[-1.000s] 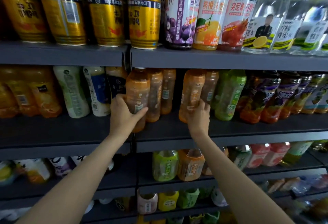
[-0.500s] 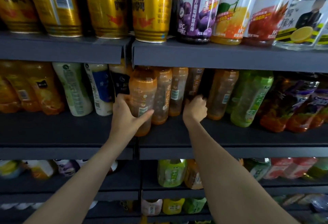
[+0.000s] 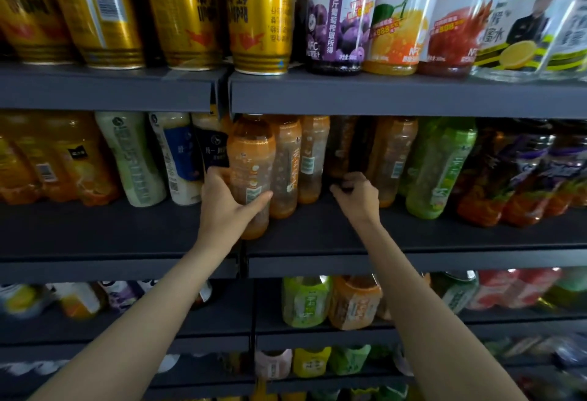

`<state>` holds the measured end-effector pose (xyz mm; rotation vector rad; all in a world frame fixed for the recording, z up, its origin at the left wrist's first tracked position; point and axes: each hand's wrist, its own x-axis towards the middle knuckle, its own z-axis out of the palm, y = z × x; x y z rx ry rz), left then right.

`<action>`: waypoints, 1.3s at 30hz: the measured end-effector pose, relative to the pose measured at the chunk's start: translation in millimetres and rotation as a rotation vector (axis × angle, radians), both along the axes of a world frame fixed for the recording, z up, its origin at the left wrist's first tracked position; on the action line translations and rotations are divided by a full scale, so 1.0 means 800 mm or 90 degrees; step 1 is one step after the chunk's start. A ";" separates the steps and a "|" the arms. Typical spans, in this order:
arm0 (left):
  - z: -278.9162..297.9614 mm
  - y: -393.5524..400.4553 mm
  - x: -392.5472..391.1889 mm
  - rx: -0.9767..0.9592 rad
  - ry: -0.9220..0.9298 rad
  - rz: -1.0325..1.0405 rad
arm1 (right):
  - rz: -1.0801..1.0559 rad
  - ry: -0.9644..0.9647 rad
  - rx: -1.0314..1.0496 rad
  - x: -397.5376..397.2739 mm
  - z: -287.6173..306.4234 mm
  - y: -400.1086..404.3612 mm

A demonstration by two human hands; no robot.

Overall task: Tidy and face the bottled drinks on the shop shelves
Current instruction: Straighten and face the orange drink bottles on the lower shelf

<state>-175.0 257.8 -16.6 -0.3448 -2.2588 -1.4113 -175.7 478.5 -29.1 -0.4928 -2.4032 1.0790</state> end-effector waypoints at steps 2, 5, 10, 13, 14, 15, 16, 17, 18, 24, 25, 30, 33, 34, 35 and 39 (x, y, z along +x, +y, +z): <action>0.002 0.010 0.010 0.012 -0.014 -0.025 | 0.122 0.058 -0.123 0.026 0.017 -0.002; 0.001 0.036 0.025 -0.007 -0.011 -0.053 | 0.318 0.097 -0.348 0.067 0.038 -0.019; 0.010 0.086 0.035 -0.047 -0.020 -0.112 | 0.328 0.088 -0.220 0.090 0.050 -0.026; 0.013 0.091 0.033 -0.108 -0.011 -0.252 | 0.237 0.093 -0.074 0.089 0.048 -0.016; 0.012 0.085 0.034 -0.141 0.008 -0.253 | 0.211 0.100 -0.053 0.089 0.046 -0.013; 0.011 0.078 0.033 -0.156 0.024 -0.217 | 0.185 0.109 -0.037 0.088 0.044 -0.010; 0.009 0.068 0.032 -0.145 0.043 -0.157 | 0.153 0.118 -0.024 0.085 0.043 -0.007; 0.008 0.058 0.030 -0.117 0.056 -0.091 | 0.117 0.128 -0.011 0.081 0.041 -0.005; 0.007 0.050 0.027 -0.090 0.054 -0.038 | 0.079 0.132 0.004 0.076 0.041 -0.004; 0.012 0.046 0.004 -0.059 -0.084 -0.064 | -0.083 0.052 0.053 0.045 0.021 -0.012; 0.015 0.048 0.001 -0.050 -0.104 -0.077 | -0.100 0.029 0.060 0.042 0.014 -0.015; 0.015 0.050 -0.016 -0.058 -0.143 -0.062 | -0.130 -0.048 0.139 0.012 0.014 -0.017; 0.013 0.044 -0.020 -0.071 -0.124 -0.049 | -0.133 -0.078 0.159 -0.006 0.018 -0.021; 0.012 0.041 -0.022 -0.088 -0.125 -0.046 | -0.135 -0.082 0.155 -0.011 0.018 -0.022; 0.010 0.037 -0.024 -0.105 -0.135 -0.047 | -0.138 -0.086 0.151 -0.015 0.018 -0.022; -0.007 0.023 -0.030 -0.116 -0.193 -0.086 | -0.147 -0.099 0.156 -0.025 0.019 -0.020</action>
